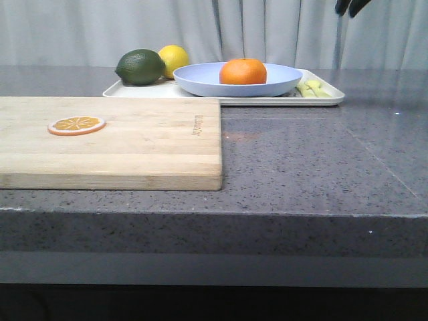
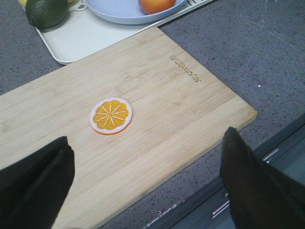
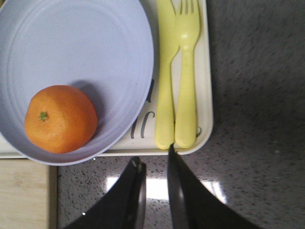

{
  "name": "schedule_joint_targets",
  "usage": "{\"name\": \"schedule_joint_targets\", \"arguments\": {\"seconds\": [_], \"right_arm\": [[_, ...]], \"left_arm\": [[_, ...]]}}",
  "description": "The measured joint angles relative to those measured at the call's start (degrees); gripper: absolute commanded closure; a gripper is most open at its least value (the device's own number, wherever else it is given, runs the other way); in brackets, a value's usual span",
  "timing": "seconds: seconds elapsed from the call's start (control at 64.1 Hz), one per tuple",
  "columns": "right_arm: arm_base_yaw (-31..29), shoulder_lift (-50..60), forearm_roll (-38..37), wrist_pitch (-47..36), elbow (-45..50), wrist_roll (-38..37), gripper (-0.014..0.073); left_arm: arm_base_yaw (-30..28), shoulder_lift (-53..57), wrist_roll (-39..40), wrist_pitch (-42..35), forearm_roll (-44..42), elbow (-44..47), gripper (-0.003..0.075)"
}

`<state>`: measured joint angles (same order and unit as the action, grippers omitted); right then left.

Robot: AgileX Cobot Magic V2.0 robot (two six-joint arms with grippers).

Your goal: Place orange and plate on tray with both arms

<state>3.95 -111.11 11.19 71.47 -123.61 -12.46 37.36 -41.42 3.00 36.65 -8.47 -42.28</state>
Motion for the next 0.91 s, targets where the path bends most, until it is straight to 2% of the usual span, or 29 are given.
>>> {"name": "schedule_joint_targets", "arguments": {"seconds": [0.172, 0.312, 0.421, 0.655, 0.905], "right_arm": [[0.98, 11.62, -0.82, 0.34, 3.25, 11.69, 0.0443], [1.18, 22.69, -0.27, 0.58, 11.12, 18.35, 0.0443], [1.18, 31.3, -0.27, -3.07, 21.34, 20.71, 0.0443], [1.18, 49.86, -0.27, -17.34, 46.21, 23.39, 0.0443], [1.18, 63.05, -0.27, -16.59, 61.85, 23.86, 0.0443]], "left_arm": [[0.0, 0.0, 0.0, 0.0, 0.0, 0.0, 0.0113], [0.0, 0.0, 0.0, 0.0, 0.0, 0.0, 0.0113], [0.0, 0.0, 0.0, 0.0, 0.0, 0.0, 0.0113], [0.0, 0.0, 0.0, 0.0, 0.0, 0.0, 0.0113], [0.0, 0.0, 0.0, 0.0, 0.0, 0.0, 0.0113]]}}
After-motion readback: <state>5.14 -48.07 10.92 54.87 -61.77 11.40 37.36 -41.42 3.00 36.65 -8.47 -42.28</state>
